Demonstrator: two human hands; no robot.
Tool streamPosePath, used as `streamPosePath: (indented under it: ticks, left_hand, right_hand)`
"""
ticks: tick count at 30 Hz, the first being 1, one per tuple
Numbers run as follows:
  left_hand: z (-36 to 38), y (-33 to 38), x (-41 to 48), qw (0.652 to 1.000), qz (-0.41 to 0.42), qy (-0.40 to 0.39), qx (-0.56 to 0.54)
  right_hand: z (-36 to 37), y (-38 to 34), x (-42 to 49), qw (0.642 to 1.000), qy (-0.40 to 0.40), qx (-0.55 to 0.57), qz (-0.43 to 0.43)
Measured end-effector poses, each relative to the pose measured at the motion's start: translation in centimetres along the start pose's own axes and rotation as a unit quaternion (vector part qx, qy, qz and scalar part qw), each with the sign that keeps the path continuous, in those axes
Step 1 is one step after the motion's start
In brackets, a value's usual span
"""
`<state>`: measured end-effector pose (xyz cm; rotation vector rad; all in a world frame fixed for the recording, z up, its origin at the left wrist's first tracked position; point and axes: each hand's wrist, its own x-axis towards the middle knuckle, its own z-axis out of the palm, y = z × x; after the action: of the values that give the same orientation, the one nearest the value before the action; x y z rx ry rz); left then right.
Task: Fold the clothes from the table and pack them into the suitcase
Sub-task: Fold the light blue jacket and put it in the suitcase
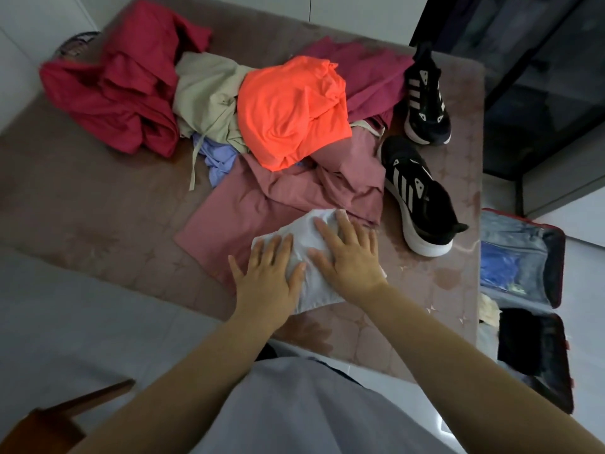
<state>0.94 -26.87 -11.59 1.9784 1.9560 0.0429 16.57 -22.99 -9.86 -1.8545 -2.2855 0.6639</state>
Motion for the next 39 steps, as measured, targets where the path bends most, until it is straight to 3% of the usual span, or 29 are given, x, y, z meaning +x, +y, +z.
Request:
streamPosePath:
  ticks: [1,3,10,13,16,18,21,27,31,32,34,36,39]
  left_hand:
    - [0.3,-0.1,-0.1,1.000,-0.005,0.000,0.000]
    - [1.2,-0.2,-0.1,1.000,-0.016,0.008,0.002]
    - [2.7,0.6,0.0,0.998,-0.063,0.019,-0.025]
    - [1.9,0.8,-0.3,0.992,-0.091,0.019,-0.080]
    - [1.6,1.0,-1.1,0.993,0.012,0.119,-0.024]
    - [1.9,0.8,-1.0,0.985,0.078,0.148,0.040]
    - [2.1,0.2,-0.2,0.986,0.098,0.123,0.062]
    - [2.3,0.8,1.0,0.998,0.040,-0.003,0.042]
    - [1.7,0.3,0.9,0.997,0.075,0.005,-0.020]
    - [1.6,-0.1,0.7,0.996,0.066,0.015,-0.055]
    - [1.1,-0.6,-0.3,0.985,-0.034,0.038,-0.167]
    - [0.4,-0.8,-1.2,0.935,-0.170,0.048,-0.309]
    - [-0.5,-0.8,-1.6,0.889,-0.231,0.010,-0.395]
  right_hand:
    - [0.6,0.3,-0.3,0.997,-0.064,0.017,0.024]
    - [1.4,1.3,-0.4,0.992,-0.108,0.022,0.056]
    - [2.3,1.5,0.0,0.988,-0.120,-0.034,0.091]
    - [1.8,0.7,-0.6,0.991,-0.085,-0.028,0.102]
    - [1.0,-0.5,-1.7,0.998,-0.024,-0.061,0.015]
    - [1.1,-0.7,-2.0,0.998,-0.033,-0.052,-0.023]
    - [2.0,0.4,-1.8,0.998,-0.064,-0.007,0.011]
    - [3.0,1.0,-1.0,0.994,-0.094,-0.034,0.052]
    - [2.3,0.6,-0.6,0.990,-0.121,-0.011,0.074]
    - [2.0,0.5,-0.8,0.990,-0.106,0.026,0.087]
    - [1.5,0.4,-1.4,0.975,-0.031,0.151,0.162]
    - [0.7,0.1,-2.0,0.920,0.041,0.280,0.271]
    - [-0.2,-0.7,-2.4,0.866,0.005,0.355,0.352]
